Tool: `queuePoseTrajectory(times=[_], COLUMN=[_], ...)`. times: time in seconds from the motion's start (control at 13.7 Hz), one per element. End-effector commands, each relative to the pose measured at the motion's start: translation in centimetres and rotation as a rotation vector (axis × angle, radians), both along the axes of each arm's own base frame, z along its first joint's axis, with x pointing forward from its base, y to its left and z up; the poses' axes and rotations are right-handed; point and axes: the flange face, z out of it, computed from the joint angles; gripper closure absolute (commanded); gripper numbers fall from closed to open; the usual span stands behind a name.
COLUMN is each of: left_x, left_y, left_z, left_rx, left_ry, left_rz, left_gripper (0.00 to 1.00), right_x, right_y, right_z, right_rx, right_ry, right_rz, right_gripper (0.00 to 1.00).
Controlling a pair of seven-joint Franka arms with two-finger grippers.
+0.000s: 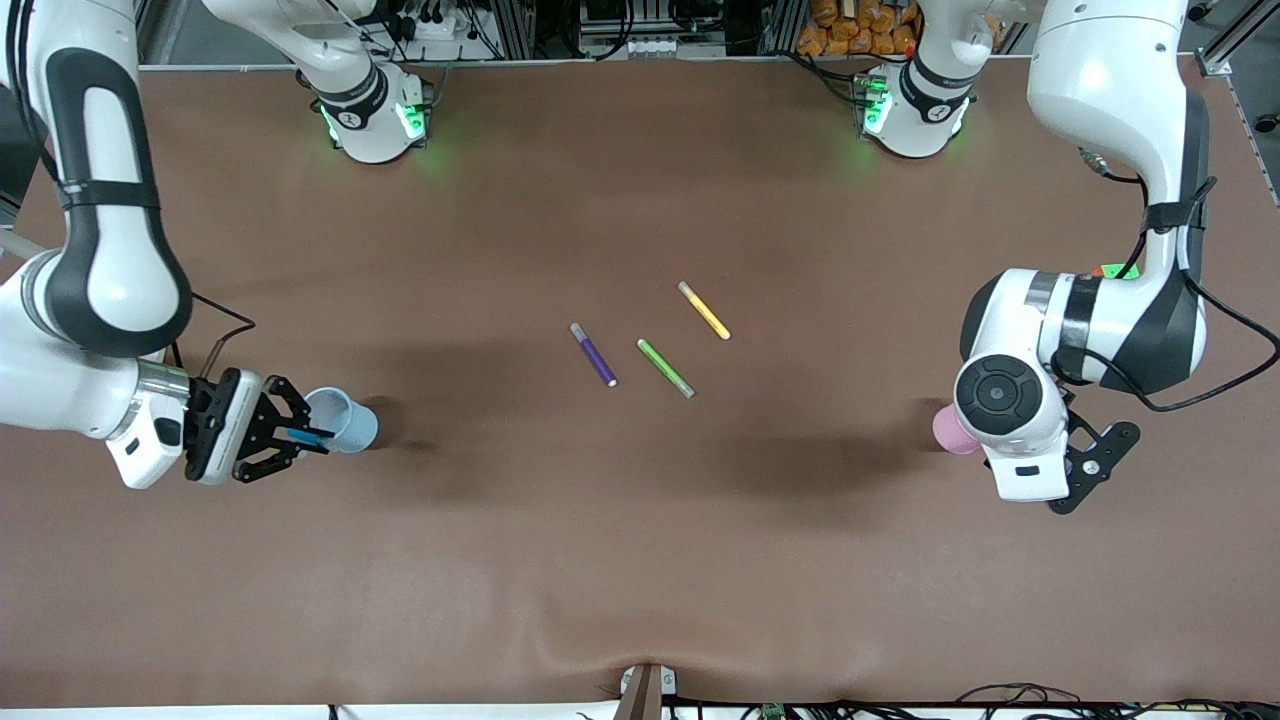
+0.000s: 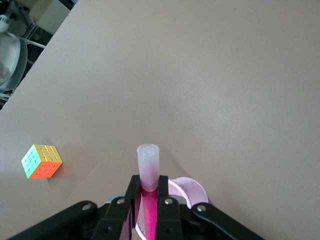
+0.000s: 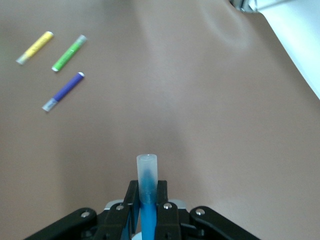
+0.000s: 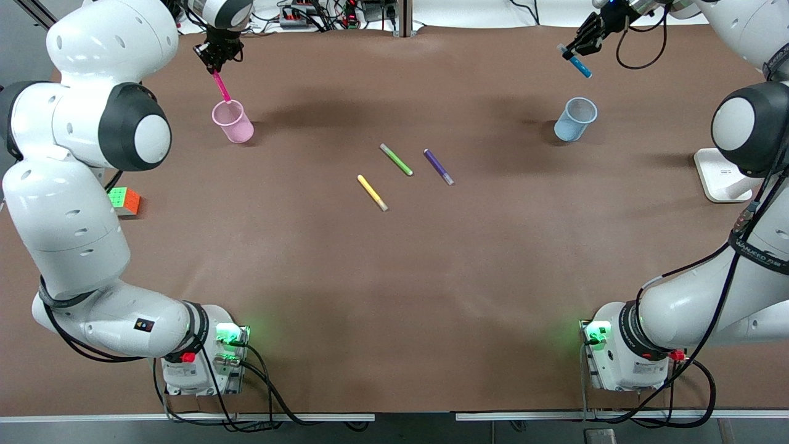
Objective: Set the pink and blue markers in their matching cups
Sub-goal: 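Position the pink marker over the pink cup while the right gripper nears the blue cup, then drop the pink marker into the pink cup while the right gripper drops the blue marker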
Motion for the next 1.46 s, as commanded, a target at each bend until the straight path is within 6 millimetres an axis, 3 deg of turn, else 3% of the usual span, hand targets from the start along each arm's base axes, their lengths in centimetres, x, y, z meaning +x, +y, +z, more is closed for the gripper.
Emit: queuePoseTrajectory(times=[0.0, 0.29, 0.59, 1.1, 1.32, 1.39], left_x=[0.4, 0.3, -0.9, -1.4, -1.4, -1.2], left_y=[0.3, -0.2, -0.5, -1.8, -2.0, -2.1], left_z=[-0.8, -3.2, -5.6, -8.3, -8.8, -8.7], left_rx=[0.067, 0.098, 0.123, 0.142, 0.144, 0.14], left_ry=[-0.03, -0.054, -0.05, -0.057, -0.05, -0.046], left_rz=[0.006, 0.063, 0.114, 0.145, 0.14, 0.131], left_gripper=[1.0, 1.0, 1.0, 1.0, 0.66, 0.39], right_x=[-1.5, -4.4, -4.6, -5.6, -6.0, -6.1], right_y=[-0.1, -0.7, -3.6, -4.2, -5.9, -6.6], right_z=[-1.8, -2.7, -3.5, -5.8, -7.2, -7.9], right_rx=[0.096, 0.154, 0.168, 0.287, 0.338, 0.348], right_ry=[-0.013, 0.008, -0.1, -0.195, -0.21, -0.218], right_rz=[0.061, 0.06, 0.158, 0.206, 0.224, 0.225], right_gripper=[1.0, 1.0, 1.0, 1.0, 1.0, 1.0])
